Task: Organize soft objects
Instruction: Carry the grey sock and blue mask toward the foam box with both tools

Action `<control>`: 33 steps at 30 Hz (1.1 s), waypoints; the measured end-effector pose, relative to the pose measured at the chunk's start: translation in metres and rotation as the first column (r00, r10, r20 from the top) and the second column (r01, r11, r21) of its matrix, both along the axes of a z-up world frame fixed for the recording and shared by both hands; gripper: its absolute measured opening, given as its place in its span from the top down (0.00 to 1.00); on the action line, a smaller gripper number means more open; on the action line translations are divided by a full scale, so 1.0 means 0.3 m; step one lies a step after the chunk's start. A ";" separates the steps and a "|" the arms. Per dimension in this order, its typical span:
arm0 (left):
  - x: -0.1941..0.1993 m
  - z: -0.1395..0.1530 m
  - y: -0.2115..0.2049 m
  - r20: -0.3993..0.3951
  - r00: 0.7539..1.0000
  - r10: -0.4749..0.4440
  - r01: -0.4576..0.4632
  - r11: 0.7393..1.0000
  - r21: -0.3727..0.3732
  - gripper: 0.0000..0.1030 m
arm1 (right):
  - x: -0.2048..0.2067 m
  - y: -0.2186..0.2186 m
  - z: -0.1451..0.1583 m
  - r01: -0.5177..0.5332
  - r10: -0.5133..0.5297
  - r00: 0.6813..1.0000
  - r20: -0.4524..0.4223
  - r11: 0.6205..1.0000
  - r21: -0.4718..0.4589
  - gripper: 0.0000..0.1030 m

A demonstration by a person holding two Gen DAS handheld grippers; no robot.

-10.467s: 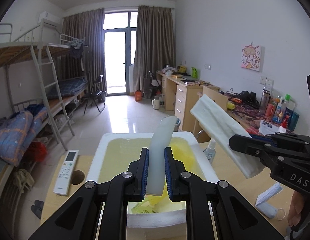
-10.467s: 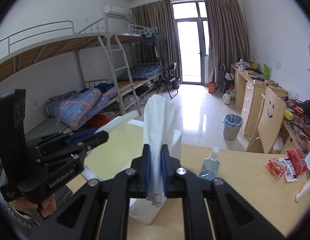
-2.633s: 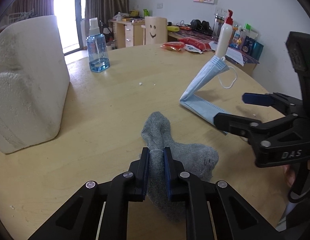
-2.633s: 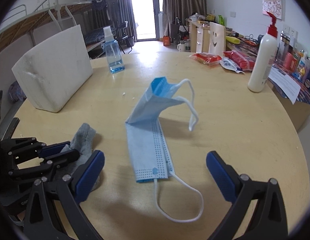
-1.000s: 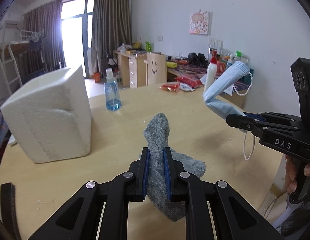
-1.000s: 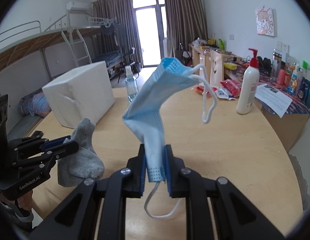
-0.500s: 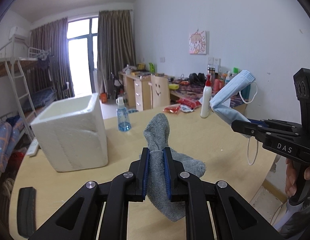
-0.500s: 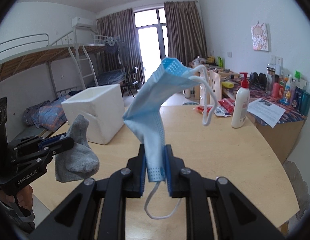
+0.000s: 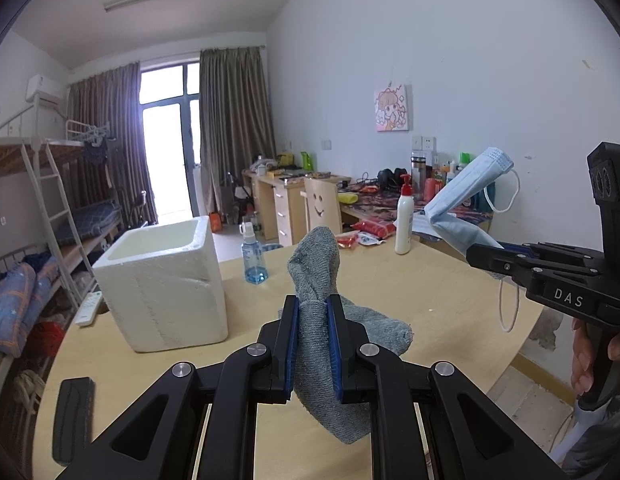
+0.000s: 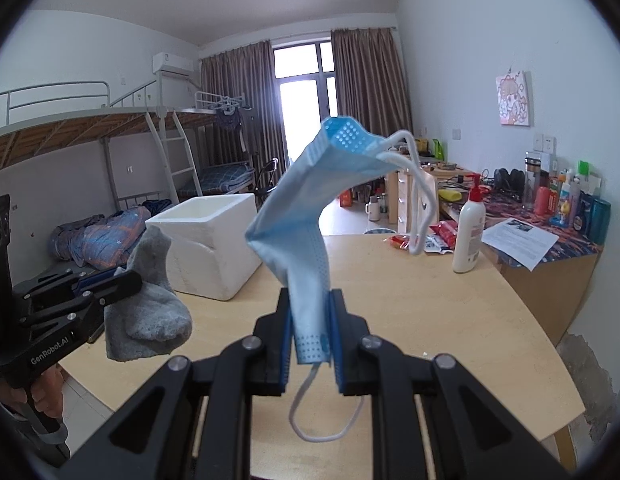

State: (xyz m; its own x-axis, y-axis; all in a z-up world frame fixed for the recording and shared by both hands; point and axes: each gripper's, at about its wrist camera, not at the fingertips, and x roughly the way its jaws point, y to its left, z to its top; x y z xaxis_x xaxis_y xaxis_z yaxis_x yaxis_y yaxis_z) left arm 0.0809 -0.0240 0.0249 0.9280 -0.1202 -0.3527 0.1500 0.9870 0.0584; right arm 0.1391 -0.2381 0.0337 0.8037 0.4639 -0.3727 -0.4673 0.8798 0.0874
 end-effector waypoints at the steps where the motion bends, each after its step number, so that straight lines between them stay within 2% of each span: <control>1: 0.000 0.005 0.007 0.003 1.000 0.005 -0.005 1.000 0.001 0.86 | -0.002 0.001 -0.002 -0.001 0.001 1.000 0.000 1.000 0.001 0.80; 6: -0.031 0.030 0.032 0.031 0.998 0.054 -0.054 0.998 0.016 0.86 | -0.009 0.026 0.004 -0.041 0.041 0.999 0.016 0.999 0.006 0.80; 13: -0.077 0.056 0.116 0.052 0.987 0.151 -0.152 0.988 0.018 0.86 | 0.003 0.136 0.017 -0.153 0.153 0.987 0.042 0.988 0.000 0.80; 24: -0.114 0.057 0.261 0.056 0.950 0.308 -0.309 0.951 0.013 0.86 | 0.032 0.303 0.012 -0.312 0.311 0.949 0.049 0.950 0.009 0.80; 33: -0.132 0.054 0.335 0.057 0.921 0.384 -0.385 0.923 -0.006 0.86 | 0.034 0.403 0.008 -0.392 0.392 0.919 0.046 0.920 -0.007 0.80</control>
State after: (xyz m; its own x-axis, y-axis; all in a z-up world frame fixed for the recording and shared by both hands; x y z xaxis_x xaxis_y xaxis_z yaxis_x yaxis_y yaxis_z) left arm 0.0414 0.0764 0.0411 0.9207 0.2514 -0.2984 -0.2446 0.9677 0.0604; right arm 0.1493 -0.1172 0.0361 0.5738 0.7459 -0.3383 -0.7781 0.6254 0.0592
